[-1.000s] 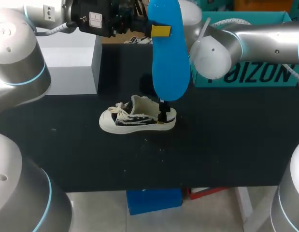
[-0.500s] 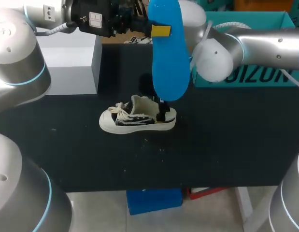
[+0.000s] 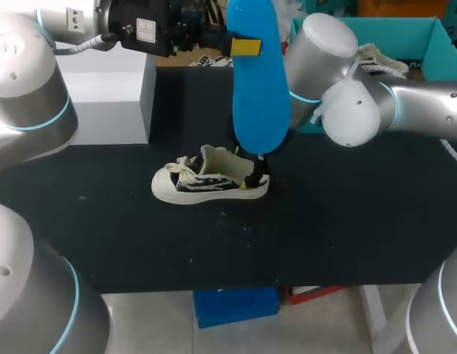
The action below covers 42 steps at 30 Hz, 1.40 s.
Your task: Take the shoe out of the shoebox, open the shoe tongue, remove and reinsert the insole, then place the shoe into the shoebox
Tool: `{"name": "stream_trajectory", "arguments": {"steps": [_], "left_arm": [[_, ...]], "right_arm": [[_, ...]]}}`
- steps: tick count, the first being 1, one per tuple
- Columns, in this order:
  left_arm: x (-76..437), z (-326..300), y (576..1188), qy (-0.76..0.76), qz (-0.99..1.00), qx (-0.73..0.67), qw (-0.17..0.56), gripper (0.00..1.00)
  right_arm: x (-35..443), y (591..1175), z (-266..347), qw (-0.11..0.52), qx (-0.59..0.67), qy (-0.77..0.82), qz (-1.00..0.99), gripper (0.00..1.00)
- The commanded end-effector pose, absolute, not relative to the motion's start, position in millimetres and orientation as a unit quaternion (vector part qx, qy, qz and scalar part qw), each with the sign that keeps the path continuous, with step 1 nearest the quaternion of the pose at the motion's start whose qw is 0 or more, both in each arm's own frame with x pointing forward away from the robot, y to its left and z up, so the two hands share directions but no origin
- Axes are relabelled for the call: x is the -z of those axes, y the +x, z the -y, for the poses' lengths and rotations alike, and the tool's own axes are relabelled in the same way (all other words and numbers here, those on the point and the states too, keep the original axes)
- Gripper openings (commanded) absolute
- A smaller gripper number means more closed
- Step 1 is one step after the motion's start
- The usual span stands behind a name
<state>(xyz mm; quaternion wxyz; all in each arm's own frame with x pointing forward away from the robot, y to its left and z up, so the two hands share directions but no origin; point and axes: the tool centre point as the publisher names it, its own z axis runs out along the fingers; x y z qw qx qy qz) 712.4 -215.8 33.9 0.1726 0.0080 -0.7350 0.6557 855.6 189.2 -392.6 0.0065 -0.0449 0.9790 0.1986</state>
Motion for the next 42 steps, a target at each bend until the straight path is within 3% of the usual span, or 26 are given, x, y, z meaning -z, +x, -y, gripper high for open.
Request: {"name": "stream_trajectory", "arguments": {"steps": [1, 17, 42], "left_arm": [[-33, 217, 713, 0.008, 0.735, -0.655, 0.172, 0.00], [-33, 217, 713, 0.008, 0.735, -0.655, 0.172, 0.00], [-33, 217, 713, 0.008, 0.735, -0.655, 0.172, 0.00]], "right_arm": [[401, 854, -185, 0.000, -0.264, -0.050, -0.963, 1.00], [417, 857, -180, 0.024, -0.382, -0.029, -0.923, 1.00], [437, 855, -176, 0.036, -0.442, -0.015, -0.896, 1.00]]}}
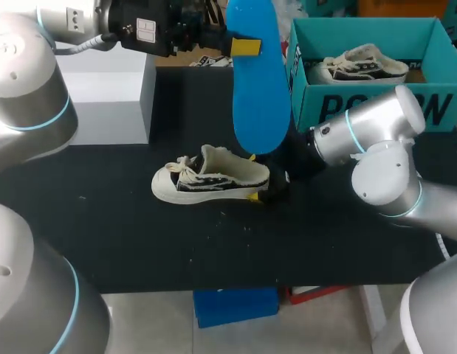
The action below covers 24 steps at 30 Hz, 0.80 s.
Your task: Take the shoe out of the shoebox, open the shoe tongue, remove and reinsert the insole, then place the shoe into the shoebox
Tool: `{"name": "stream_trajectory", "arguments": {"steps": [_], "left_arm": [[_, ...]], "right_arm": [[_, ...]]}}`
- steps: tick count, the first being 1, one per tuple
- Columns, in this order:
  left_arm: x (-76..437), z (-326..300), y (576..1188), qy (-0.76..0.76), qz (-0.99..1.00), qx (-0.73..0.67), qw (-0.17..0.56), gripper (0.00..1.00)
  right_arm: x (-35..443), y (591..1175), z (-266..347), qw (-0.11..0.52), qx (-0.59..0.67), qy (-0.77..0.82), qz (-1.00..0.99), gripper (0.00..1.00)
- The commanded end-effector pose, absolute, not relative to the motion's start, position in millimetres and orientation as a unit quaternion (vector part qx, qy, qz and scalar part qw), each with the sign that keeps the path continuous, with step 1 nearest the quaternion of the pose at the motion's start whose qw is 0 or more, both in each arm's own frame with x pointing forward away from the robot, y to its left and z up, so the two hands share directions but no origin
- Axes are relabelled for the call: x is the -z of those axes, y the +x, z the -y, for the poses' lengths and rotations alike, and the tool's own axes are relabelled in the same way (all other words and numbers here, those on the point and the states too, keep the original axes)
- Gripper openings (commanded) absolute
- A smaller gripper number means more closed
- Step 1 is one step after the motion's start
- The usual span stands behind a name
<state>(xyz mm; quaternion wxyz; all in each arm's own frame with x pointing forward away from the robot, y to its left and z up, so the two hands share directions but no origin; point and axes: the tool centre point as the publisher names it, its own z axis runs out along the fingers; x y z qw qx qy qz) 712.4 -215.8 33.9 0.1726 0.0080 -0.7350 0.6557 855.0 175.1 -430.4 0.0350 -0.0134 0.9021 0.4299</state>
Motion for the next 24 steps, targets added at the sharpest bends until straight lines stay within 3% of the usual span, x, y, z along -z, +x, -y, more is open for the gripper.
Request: {"name": "stream_trajectory", "arguments": {"steps": [1, 9, 24], "left_arm": [[-33, 217, 713, 0.008, 0.735, -0.655, 0.172, 0.00], [-33, 217, 713, 0.008, 0.735, -0.655, 0.172, 0.00], [-33, 217, 713, 0.008, 0.735, -0.655, 0.172, 0.00]], "right_arm": [[437, 855, -176, 0.035, -0.442, -0.015, -0.896, 1.00], [437, 856, -176, 0.030, -0.440, -0.017, -0.897, 1.00], [402, 859, -161, -0.016, -0.318, -0.045, -0.947, 1.00]]}}
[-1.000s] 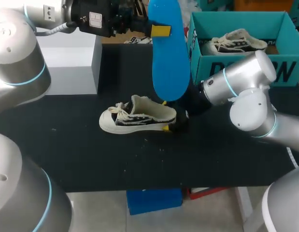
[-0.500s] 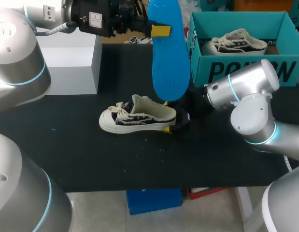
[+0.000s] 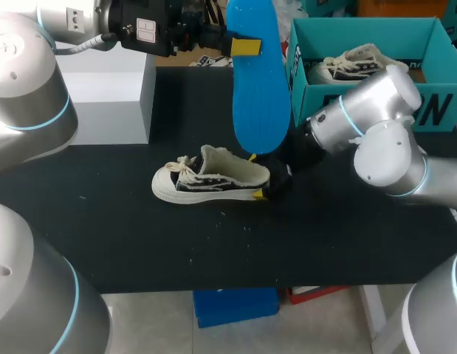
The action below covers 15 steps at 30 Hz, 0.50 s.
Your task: Take the shoe out of the shoebox, open the shoe tongue, remove and reinsert the insole, then place the shoe into the shoebox
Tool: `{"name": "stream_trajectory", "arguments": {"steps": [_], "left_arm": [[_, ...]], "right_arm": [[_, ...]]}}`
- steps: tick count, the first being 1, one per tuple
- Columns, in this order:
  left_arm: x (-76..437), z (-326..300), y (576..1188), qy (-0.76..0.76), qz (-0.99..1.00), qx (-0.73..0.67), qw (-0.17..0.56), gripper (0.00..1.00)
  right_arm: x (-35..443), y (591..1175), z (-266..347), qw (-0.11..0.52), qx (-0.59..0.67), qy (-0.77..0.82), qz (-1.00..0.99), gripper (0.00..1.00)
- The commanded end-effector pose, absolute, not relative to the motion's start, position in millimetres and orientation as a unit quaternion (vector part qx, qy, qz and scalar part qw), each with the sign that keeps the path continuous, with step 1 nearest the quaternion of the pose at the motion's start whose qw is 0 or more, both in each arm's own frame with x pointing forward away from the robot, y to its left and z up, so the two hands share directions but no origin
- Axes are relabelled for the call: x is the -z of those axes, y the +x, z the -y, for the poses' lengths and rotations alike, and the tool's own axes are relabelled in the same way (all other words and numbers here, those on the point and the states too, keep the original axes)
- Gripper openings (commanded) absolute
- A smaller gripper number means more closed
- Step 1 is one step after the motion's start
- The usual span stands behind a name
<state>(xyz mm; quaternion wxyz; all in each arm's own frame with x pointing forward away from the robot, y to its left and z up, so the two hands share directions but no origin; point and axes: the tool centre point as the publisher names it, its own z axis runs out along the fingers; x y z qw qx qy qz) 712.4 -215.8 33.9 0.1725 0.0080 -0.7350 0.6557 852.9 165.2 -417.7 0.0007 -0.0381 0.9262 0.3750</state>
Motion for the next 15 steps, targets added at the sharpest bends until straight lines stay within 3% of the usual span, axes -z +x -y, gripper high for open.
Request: {"name": "stream_trajectory", "arguments": {"steps": [1, 15], "left_arm": [[-33, 217, 713, 0.008, 0.735, -0.655, 0.172, 0.00], [-33, 217, 713, 0.008, 0.735, -0.655, 0.172, 0.00]], "right_arm": [[399, 859, -161, -0.019, -0.310, -0.046, -0.949, 1.00], [377, 875, -165, -0.063, -0.110, -0.018, -0.992, 1.00]]}}
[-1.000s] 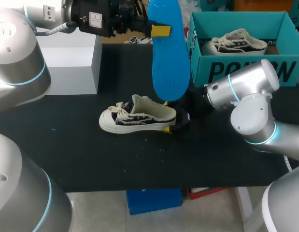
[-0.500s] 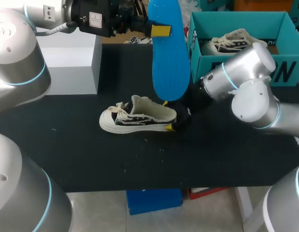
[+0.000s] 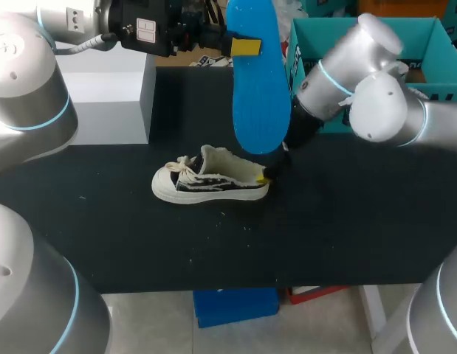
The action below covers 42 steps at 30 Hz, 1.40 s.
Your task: Take the shoe out of the shoebox, open the shoe tongue, remove and reinsert the insole, then place the shoe into the shoebox
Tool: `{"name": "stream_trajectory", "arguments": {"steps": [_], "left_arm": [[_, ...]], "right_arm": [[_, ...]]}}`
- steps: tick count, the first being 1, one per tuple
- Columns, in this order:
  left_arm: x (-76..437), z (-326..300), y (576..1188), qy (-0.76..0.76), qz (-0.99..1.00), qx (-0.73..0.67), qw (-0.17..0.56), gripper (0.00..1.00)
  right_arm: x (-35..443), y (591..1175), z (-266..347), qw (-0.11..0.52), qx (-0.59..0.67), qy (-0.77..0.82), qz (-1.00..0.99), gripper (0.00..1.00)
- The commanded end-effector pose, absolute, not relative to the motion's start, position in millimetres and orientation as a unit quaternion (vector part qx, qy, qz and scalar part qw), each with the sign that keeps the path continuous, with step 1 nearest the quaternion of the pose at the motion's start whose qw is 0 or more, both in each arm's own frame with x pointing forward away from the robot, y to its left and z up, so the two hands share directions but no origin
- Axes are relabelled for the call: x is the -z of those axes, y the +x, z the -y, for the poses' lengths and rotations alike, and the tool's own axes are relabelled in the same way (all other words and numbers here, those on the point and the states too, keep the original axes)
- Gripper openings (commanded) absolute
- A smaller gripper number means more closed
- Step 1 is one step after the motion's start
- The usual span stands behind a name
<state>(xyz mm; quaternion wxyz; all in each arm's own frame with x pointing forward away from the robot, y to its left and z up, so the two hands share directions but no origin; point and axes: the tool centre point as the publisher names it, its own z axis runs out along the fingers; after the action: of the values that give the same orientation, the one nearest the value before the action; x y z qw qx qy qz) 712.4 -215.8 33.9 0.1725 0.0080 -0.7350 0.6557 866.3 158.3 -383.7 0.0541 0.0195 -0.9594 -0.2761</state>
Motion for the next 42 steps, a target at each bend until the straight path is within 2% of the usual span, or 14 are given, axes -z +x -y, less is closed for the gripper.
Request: {"name": "stream_trajectory", "arguments": {"steps": [1, 8, 18, 40, 41, 42], "left_arm": [[-33, 217, 713, 0.008, 0.735, -0.655, 0.172, 0.00], [-33, 217, 713, 0.008, 0.735, -0.655, 0.172, 0.00], [-33, 217, 713, 0.008, 0.735, -0.655, 0.172, 0.00], [-33, 217, 713, 0.008, 0.735, -0.655, 0.172, 0.00], [-33, 217, 713, 0.008, 0.735, -0.655, 0.172, 0.00], [-33, 217, 713, 0.008, 0.735, -0.655, 0.172, 0.00]], "right_arm": [[375, 877, -166, 0.062, 0.095, 0.013, 0.993, 1.00], [367, 886, -182, 0.048, -0.001, 0.004, 0.999, 1.00], [366, 887, -204, 0.032, -0.049, 0.013, 0.998, 1.00], [392, 882, -219, 0.027, -0.012, 0.000, 1.000, 1.00], [392, 882, -219, 0.026, -0.011, -0.002, 1.000, 0.94], [392, 882, -218, 0.026, -0.011, -0.003, 1.000, 0.70]]}}
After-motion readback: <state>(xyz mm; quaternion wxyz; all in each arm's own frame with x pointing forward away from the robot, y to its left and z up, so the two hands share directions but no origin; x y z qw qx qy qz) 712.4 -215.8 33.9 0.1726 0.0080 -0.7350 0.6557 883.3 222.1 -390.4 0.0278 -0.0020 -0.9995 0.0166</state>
